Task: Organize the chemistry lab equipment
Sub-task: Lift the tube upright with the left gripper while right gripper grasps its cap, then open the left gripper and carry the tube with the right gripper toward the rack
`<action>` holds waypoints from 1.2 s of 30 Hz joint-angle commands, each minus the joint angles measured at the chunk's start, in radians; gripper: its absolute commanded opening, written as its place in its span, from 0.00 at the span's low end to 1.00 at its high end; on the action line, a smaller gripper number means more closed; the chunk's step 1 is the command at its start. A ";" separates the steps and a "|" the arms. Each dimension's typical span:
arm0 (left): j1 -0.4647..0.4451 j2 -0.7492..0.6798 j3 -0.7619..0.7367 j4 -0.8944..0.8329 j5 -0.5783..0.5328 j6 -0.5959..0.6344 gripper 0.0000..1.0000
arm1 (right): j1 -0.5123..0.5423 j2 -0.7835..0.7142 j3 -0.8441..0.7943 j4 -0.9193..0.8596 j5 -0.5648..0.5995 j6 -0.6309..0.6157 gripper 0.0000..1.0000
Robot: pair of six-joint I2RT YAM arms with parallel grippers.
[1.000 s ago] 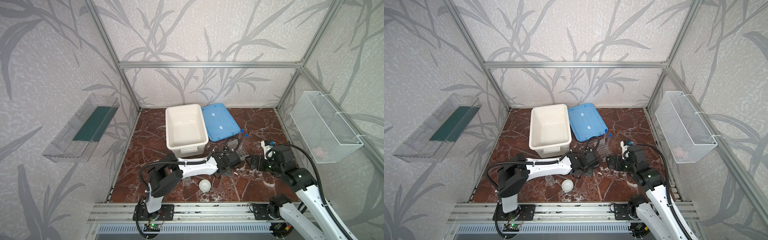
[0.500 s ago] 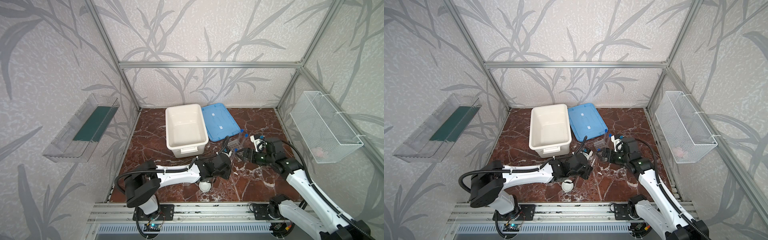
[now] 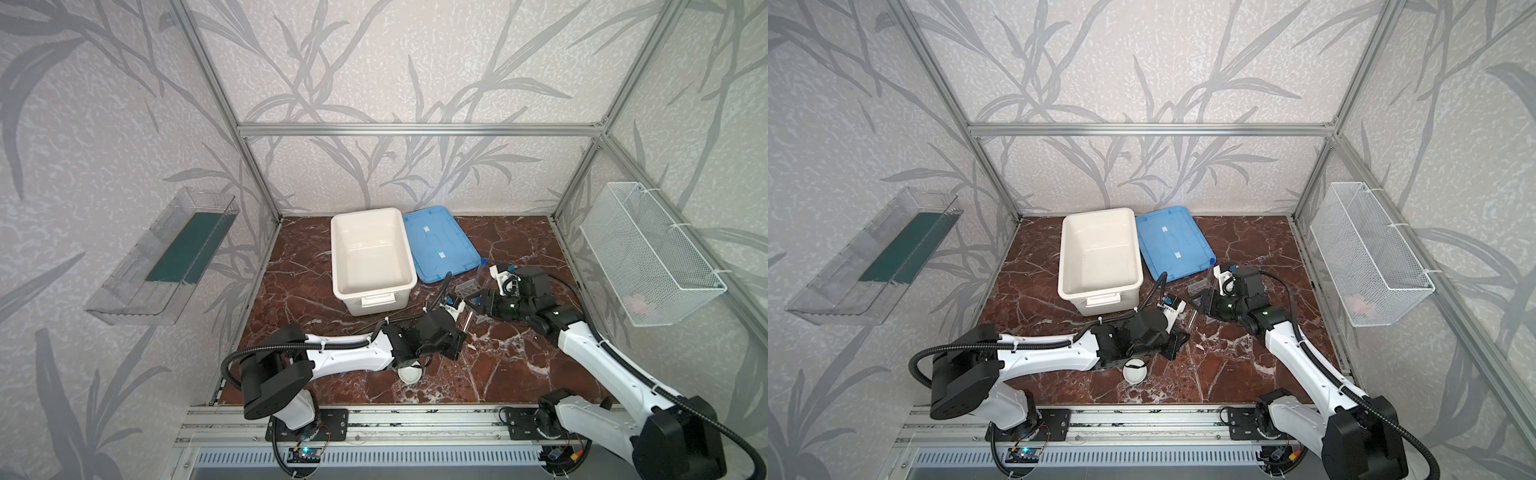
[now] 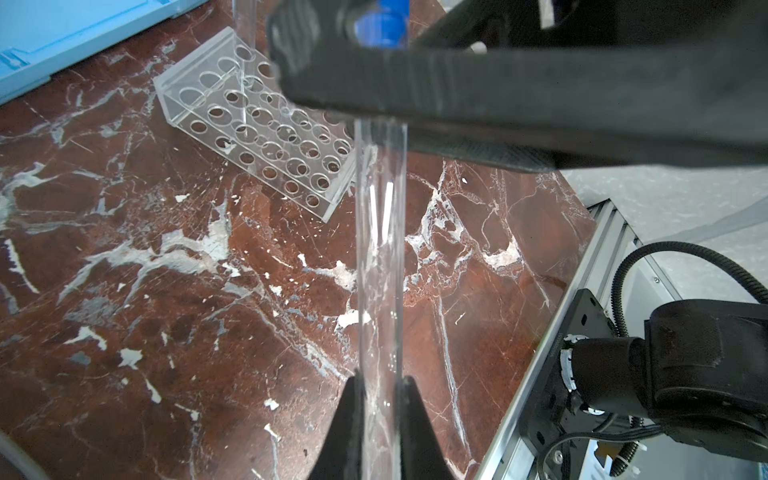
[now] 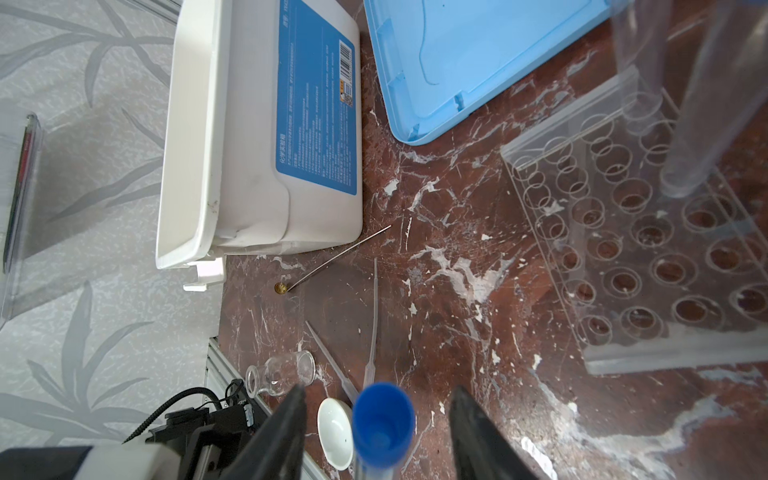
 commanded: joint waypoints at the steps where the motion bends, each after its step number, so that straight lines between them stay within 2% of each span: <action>1: 0.000 -0.018 -0.014 0.036 0.005 0.021 0.13 | 0.004 -0.003 0.003 0.044 -0.004 0.017 0.46; 3: 0.001 -0.013 -0.012 0.033 0.002 0.022 0.13 | 0.004 -0.007 0.000 0.047 -0.007 0.020 0.40; 10: 0.000 -0.001 -0.006 0.048 0.008 0.012 0.13 | 0.004 0.001 -0.013 0.057 -0.015 0.018 0.30; 21: 0.000 0.022 0.012 0.062 0.014 -0.011 0.16 | 0.004 -0.019 -0.039 0.056 -0.002 0.010 0.21; 26: -0.001 0.029 0.014 0.075 0.013 -0.016 0.18 | 0.004 -0.022 -0.036 0.051 0.004 0.005 0.20; 27: 0.000 0.029 0.016 0.074 0.016 -0.014 0.21 | 0.004 -0.026 -0.035 0.048 0.010 0.002 0.20; 31: -0.001 0.027 0.027 0.081 0.030 -0.019 0.52 | 0.002 -0.047 -0.039 0.047 0.048 0.005 0.19; 36: -0.001 0.021 0.051 0.092 0.024 -0.041 0.81 | 0.001 -0.076 -0.041 0.033 0.097 -0.004 0.19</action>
